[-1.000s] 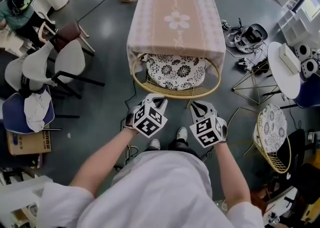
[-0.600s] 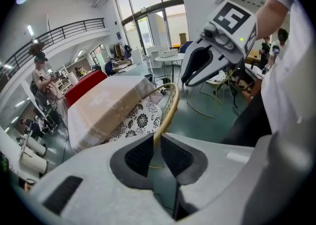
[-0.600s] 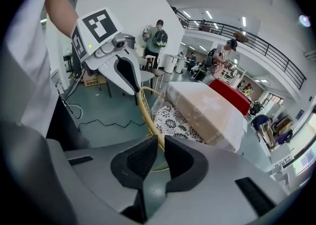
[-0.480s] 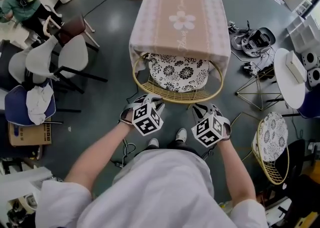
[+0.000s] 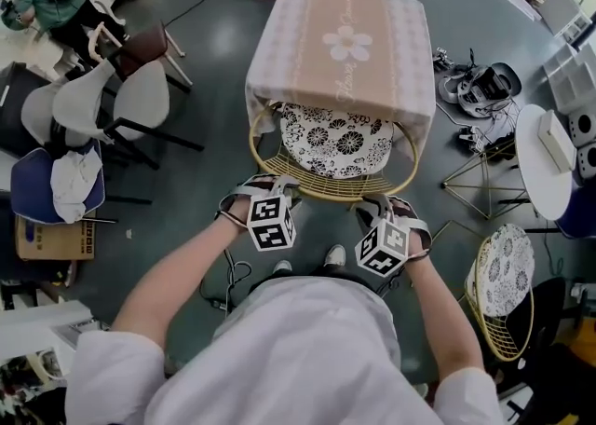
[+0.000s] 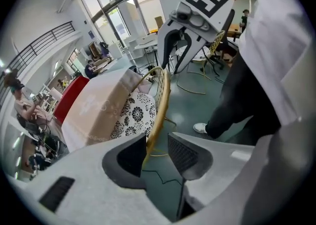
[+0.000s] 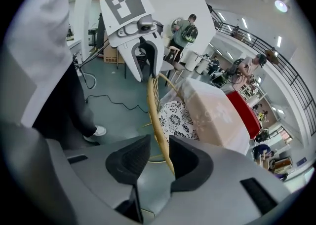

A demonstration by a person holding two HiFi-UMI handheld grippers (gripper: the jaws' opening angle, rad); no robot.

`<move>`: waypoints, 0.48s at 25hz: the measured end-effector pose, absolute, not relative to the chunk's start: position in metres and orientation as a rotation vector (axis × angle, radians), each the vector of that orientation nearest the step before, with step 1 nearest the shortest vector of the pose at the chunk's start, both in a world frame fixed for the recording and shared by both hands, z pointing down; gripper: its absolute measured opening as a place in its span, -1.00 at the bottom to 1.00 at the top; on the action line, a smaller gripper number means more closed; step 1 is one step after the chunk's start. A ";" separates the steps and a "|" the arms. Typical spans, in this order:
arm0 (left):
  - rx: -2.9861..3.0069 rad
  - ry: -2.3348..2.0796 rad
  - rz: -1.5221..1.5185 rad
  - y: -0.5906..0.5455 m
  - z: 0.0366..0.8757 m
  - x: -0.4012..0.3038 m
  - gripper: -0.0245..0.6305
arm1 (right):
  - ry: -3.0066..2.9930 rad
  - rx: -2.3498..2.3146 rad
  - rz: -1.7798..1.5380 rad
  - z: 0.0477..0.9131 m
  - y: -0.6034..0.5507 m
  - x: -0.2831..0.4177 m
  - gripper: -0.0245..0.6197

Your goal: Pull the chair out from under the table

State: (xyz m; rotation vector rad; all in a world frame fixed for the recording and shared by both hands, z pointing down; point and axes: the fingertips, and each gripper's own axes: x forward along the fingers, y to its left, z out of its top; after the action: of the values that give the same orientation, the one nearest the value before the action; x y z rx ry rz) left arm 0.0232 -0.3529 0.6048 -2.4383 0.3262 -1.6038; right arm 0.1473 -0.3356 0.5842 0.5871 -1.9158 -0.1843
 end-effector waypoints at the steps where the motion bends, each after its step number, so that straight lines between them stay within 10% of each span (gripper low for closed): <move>1: -2.425 0.311 -1.608 -0.354 0.606 0.023 -0.53 | -1.910 0.567 -0.197 0.586 -0.338 0.148 -0.63; 12: -2.249 0.183 -1.699 -0.365 0.630 0.026 -0.51 | -1.839 0.327 -0.333 0.616 -0.347 0.151 -0.57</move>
State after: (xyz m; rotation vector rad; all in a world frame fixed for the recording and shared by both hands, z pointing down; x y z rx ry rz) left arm 0.0261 -0.3651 0.6297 -2.2491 0.1828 -1.6988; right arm 0.1510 -0.3469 0.6162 0.3265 -1.8392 -0.3330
